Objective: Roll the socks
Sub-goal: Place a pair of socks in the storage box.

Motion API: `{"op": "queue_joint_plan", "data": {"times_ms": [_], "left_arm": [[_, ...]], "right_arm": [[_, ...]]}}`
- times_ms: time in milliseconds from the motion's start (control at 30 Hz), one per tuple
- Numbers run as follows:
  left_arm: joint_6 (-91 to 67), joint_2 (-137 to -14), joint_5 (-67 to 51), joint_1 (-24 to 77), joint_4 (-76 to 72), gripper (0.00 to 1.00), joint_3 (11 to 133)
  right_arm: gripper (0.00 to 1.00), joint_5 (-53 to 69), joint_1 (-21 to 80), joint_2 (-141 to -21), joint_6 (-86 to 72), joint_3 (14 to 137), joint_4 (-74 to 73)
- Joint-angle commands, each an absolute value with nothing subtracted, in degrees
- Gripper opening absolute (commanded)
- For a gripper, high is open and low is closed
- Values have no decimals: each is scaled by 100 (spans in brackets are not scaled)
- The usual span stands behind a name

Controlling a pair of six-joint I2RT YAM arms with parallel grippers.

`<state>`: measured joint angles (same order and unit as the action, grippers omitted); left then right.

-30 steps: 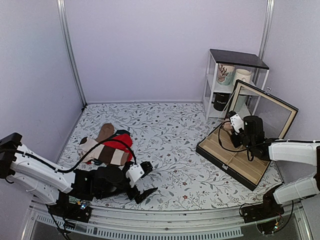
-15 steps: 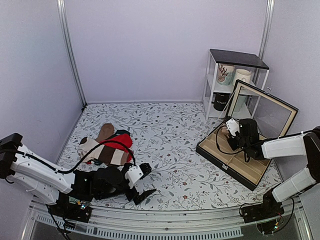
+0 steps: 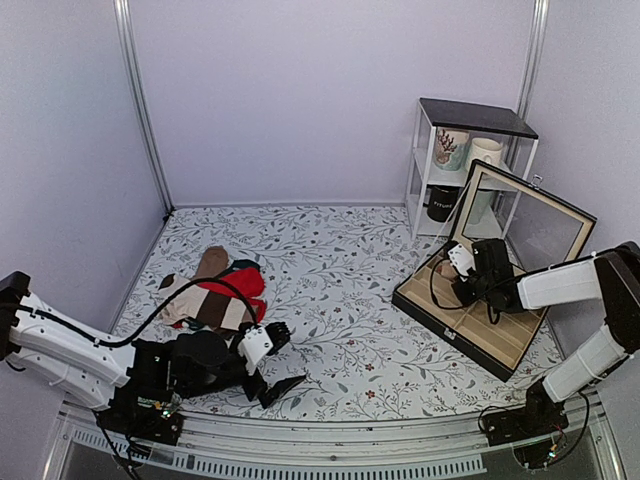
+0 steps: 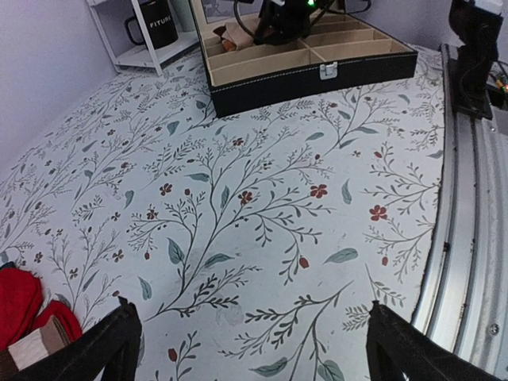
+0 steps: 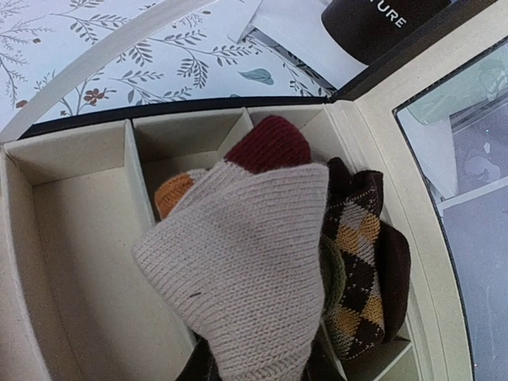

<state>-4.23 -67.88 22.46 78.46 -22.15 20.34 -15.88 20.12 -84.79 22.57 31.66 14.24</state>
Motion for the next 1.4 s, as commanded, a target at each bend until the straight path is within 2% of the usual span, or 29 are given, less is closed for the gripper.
{"op": "queue_joint_plan", "data": {"times_ms": [0, 433, 900, 1233, 1367], "left_arm": [[-319, -6691, 2159, 7796, -2248, 100, 1960], [-213, -6545, 2110, 7795, -2235, 100, 1916], [-106, -6686, 2155, 7789, -2274, 100, 1959], [-9, -6796, 2177, 7790, -2023, 99, 2185], [26, -6736, 2208, 7791, -1985, 99, 2198]], "right_arm": [[0, -1052, 1968, -8634, 2063, 3480, 691], [0, -13, 1594, -9184, 1771, 4462, -1002], [4, 265, 1087, -9820, 1819, 4972, -1568], [13, 191, 950, -10503, 1711, 5212, -1936], [22, 40, 926, -10789, 1582, 5324, -2076]]}}
